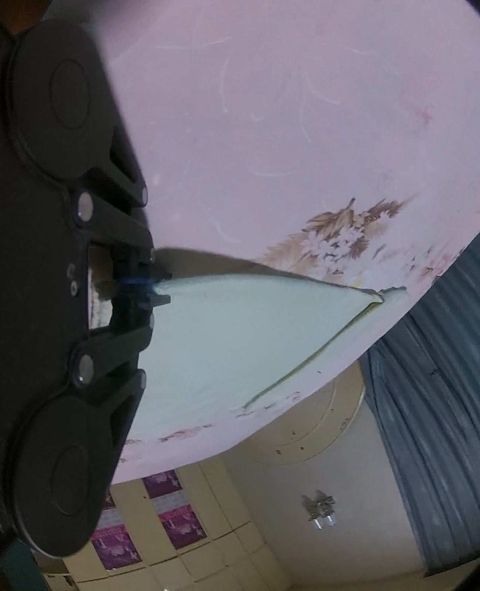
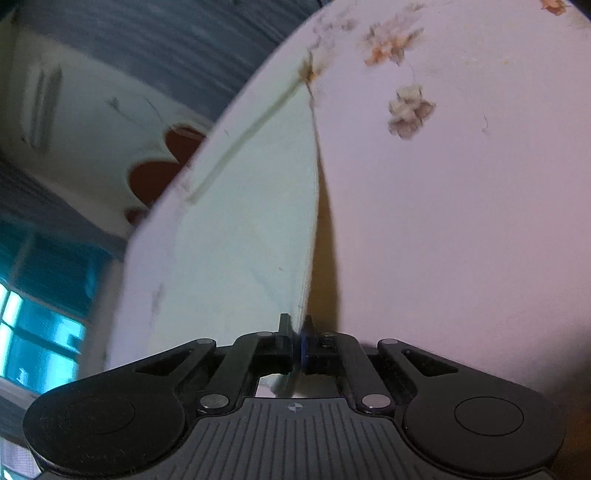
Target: Fold small clothes
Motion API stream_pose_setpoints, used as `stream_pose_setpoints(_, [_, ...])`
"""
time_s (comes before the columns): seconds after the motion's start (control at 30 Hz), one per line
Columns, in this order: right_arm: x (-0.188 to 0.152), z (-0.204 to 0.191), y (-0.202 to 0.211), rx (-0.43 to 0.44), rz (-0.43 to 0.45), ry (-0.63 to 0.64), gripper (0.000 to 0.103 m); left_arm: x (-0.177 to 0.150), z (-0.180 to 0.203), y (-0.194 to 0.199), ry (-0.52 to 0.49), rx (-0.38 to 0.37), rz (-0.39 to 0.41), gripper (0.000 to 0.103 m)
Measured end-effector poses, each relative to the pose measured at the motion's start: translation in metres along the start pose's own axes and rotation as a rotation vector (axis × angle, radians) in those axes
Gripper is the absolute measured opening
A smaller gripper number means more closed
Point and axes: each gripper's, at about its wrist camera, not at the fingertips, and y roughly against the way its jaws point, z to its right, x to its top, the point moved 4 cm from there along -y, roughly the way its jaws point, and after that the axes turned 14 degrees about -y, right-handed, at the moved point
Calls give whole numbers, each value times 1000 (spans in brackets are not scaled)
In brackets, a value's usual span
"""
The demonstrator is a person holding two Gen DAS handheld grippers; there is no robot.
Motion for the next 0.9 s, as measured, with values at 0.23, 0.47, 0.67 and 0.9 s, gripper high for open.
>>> stream_pose_setpoints(0.23, [34, -50, 19, 87, 111, 94, 2, 41, 29, 13, -30, -39, 136, 3])
stream_pose_setpoints(0.47, [82, -102, 1, 111, 201, 181, 2, 118, 54, -9, -130, -63, 201, 3])
stream_pose_setpoints(0.67, [147, -138, -37, 60, 251, 206, 2, 189, 56, -52, -133, -74, 225, 3])
stream_pose_setpoints(0.9, [218, -154, -103, -26, 257, 173, 2, 253, 36, -117, -118, -60, 177, 3])
